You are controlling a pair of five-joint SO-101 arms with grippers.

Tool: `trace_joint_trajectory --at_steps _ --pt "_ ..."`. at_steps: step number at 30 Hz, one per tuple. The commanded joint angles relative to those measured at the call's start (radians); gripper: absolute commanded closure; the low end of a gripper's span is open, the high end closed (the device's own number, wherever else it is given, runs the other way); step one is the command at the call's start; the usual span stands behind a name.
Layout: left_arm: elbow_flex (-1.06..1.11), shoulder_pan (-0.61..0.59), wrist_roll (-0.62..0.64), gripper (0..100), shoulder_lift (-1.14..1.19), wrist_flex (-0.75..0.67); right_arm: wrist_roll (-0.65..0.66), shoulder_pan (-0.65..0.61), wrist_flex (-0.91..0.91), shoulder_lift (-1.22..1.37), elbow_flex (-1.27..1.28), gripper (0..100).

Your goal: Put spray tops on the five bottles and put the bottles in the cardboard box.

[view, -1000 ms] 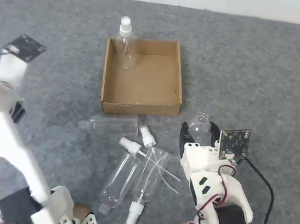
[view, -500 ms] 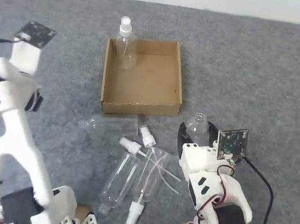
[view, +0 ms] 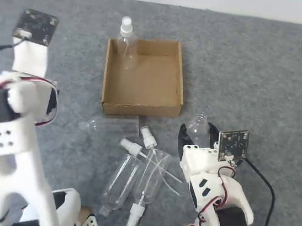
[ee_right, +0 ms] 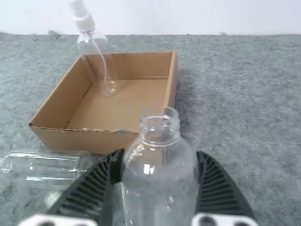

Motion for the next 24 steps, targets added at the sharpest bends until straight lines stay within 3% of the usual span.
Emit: trace_joint_trajectory --at_steps 1,6,12,21,24 --pt "-0.053 0.017 0.112 99 -0.077 -0.012 -0.003 -0.005 -0.024 -0.016 -0.014 88.4" --pt "-0.053 0.098 0.227 99 -0.149 -0.049 -0.003 -0.005 -0.022 -0.016 -0.015 88.4" --pt "-0.051 0.279 0.362 99 -0.222 -0.109 -0.003 -0.001 -0.022 -0.016 -0.023 88.4" --pt "-0.051 0.443 0.445 99 -0.227 -0.233 -0.002 0.001 -0.024 -0.016 -0.025 88.4" --pt "-0.051 0.493 0.466 99 -0.230 -0.276 0.052 0.002 -0.021 -0.016 -0.034 88.4"
